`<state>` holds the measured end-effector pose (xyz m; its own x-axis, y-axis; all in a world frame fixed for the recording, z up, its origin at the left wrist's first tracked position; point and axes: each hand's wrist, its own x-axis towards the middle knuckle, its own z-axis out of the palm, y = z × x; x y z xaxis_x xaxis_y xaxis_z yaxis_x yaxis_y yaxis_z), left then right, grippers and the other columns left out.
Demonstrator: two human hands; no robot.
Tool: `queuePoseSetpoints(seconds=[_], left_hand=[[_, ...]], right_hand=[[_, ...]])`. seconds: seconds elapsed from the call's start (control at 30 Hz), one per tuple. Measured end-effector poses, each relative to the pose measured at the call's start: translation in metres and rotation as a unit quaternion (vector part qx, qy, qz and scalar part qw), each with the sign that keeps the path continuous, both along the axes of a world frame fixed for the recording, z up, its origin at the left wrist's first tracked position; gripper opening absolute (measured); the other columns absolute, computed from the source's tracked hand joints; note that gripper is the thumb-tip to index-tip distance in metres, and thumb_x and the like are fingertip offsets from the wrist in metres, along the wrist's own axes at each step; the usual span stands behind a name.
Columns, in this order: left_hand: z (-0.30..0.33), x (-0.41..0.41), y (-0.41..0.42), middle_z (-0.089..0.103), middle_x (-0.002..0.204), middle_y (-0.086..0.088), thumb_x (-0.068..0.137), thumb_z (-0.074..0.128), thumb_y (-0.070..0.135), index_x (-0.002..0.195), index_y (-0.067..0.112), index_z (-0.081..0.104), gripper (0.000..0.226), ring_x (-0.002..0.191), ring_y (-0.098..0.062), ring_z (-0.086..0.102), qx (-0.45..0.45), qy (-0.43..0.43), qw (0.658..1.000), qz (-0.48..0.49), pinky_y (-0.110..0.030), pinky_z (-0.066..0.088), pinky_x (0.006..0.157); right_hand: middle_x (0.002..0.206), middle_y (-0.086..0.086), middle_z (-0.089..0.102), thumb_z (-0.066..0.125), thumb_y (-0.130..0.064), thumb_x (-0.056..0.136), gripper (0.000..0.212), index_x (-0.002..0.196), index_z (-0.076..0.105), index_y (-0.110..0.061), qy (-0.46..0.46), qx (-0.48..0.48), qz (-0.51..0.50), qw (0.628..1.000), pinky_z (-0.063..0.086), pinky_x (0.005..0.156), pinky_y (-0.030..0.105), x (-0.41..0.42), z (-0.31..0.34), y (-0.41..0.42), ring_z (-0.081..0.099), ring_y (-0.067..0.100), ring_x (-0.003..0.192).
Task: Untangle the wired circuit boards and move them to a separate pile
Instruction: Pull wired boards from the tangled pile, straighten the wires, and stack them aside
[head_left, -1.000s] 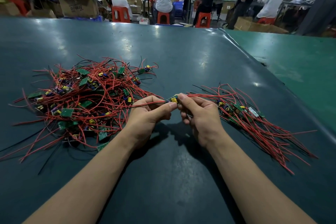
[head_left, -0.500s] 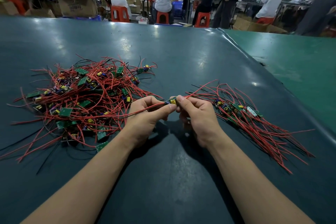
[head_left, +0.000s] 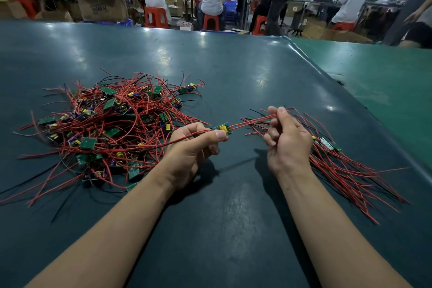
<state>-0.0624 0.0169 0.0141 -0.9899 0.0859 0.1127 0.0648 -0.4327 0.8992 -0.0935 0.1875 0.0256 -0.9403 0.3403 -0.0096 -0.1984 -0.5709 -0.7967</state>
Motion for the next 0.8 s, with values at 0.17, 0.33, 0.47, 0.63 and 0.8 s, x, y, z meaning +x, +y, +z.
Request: queuePoseSetpoints(seconds=[0.17, 0.33, 0.47, 0.63, 0.8], left_hand=[[0.003, -0.001, -0.003, 0.061, 0.064, -0.005, 0.072, 0.066, 0.008, 0.058, 0.018, 0.054, 0.021, 0.052, -0.009, 0.053, 0.063, -0.007, 0.998, 0.012, -0.021, 0.047, 0.056], [0.007, 0.000, -0.005, 0.040, 0.049, 0.002, 0.078, 0.059, 0.023, 0.058, 0.021, 0.056, 0.020, 0.044, -0.011, 0.031, 0.094, -0.061, 0.993, -0.027, -0.021, 0.033, 0.046], [0.009, 0.005, -0.009, 0.028, 0.033, 0.007, 0.079, 0.058, 0.037, 0.043, 0.020, 0.049, 0.040, 0.036, -0.009, 0.024, 0.011, -0.098, 0.993, -0.068, -0.026, 0.016, 0.048], [0.012, 0.003, -0.005, 0.028, 0.034, 0.004, 0.079, 0.058, 0.054, 0.038, 0.019, 0.038, 0.057, 0.031, -0.009, 0.019, -0.026, -0.088, 0.994, -0.063, -0.027, 0.010, 0.046], [0.012, 0.002, -0.003, 0.034, 0.039, 0.000, 0.076, 0.057, 0.063, 0.046, 0.018, 0.041, 0.056, 0.033, -0.012, 0.023, 0.013, -0.069, 0.997, -0.018, -0.023, 0.014, 0.045]], right_hand=[[0.058, -0.001, 0.052, 0.048, -0.012, 0.100, 0.023, 0.086, 0.065, -0.007, -0.020, -0.074, -0.043, 0.996, 0.026, 0.035, 0.016, -0.002, 0.001, 0.005, 0.037, 0.006, 0.037], [0.076, -0.002, 0.060, 0.064, -0.004, 0.091, 0.035, 0.115, 0.061, -0.030, 0.067, 0.302, 0.145, 0.940, 0.036, 0.036, 0.017, 0.022, -0.012, -0.023, 0.046, 0.006, 0.042], [0.085, -0.016, 0.061, 0.070, -0.017, 0.087, 0.045, 0.113, 0.063, -0.053, 0.187, 0.409, 0.192, 0.872, 0.042, 0.045, 0.014, 0.033, -0.020, -0.036, 0.051, 0.005, 0.049], [0.077, -0.018, 0.067, 0.069, -0.015, 0.085, 0.019, 0.104, 0.073, -0.018, 0.244, 0.449, 0.067, 0.857, 0.045, 0.055, 0.015, 0.035, -0.019, -0.033, 0.057, -0.002, 0.056], [0.063, -0.005, 0.064, 0.067, -0.013, 0.091, 0.006, 0.089, 0.072, -0.016, 0.146, 0.344, -0.082, 0.924, 0.044, 0.039, 0.023, 0.030, -0.010, -0.026, 0.052, 0.008, 0.041]])
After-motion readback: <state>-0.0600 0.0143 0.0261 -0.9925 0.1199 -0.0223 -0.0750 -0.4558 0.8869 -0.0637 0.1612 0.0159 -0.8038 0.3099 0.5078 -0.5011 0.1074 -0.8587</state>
